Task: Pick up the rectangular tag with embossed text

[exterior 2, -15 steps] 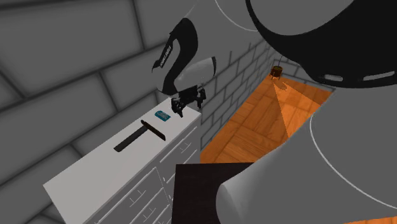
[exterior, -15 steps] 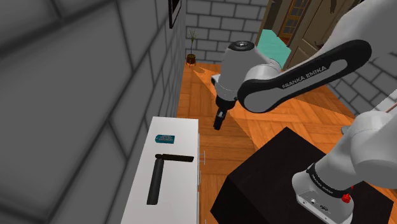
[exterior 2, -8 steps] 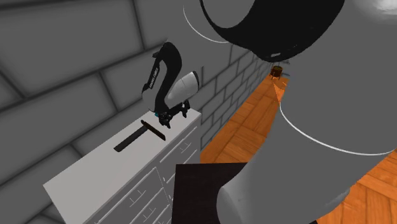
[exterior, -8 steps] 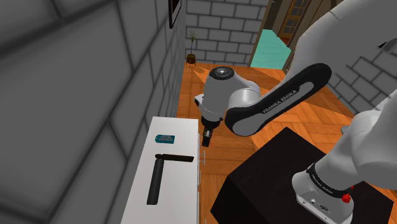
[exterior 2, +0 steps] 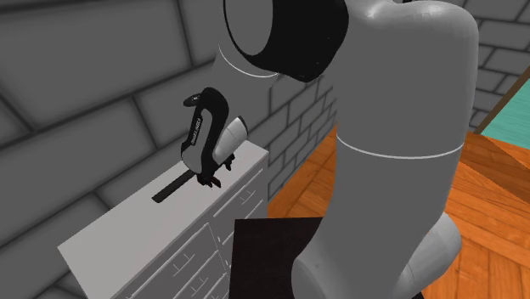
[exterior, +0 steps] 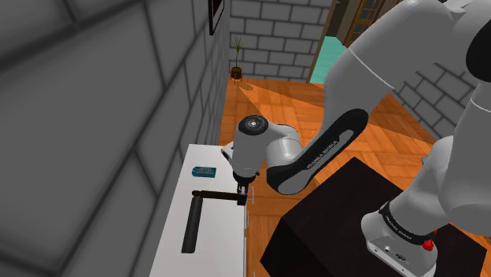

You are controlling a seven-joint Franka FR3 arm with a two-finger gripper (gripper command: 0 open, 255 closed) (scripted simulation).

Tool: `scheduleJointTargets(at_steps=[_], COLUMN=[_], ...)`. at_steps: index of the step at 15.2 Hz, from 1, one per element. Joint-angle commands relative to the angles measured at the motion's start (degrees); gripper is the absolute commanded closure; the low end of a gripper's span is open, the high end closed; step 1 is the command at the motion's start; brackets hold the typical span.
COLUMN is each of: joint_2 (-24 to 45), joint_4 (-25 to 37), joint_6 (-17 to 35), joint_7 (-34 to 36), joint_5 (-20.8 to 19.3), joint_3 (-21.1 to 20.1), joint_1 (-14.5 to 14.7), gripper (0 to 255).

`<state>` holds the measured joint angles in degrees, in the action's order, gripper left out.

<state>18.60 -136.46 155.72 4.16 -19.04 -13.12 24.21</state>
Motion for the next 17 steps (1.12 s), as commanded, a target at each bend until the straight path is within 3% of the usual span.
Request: scheduleJointTargets(at_steps=[1,8,9,17], joint_2=[2.0,6.4,6.5,6.5], joint_4=[0.7,1.8,1.8,1.9], joint_6=[1.2,4.5,4.5,4.5], joint_7=[0.9,3.4,3.4,3.4], joint_5=[-1.4,-4.3,-4.3,-4.3], joint_3=[0.7,3.2,3.2,3.2], joint_1=[0.8,2.7,2.7,2.7], gripper=[0,0,255,255])
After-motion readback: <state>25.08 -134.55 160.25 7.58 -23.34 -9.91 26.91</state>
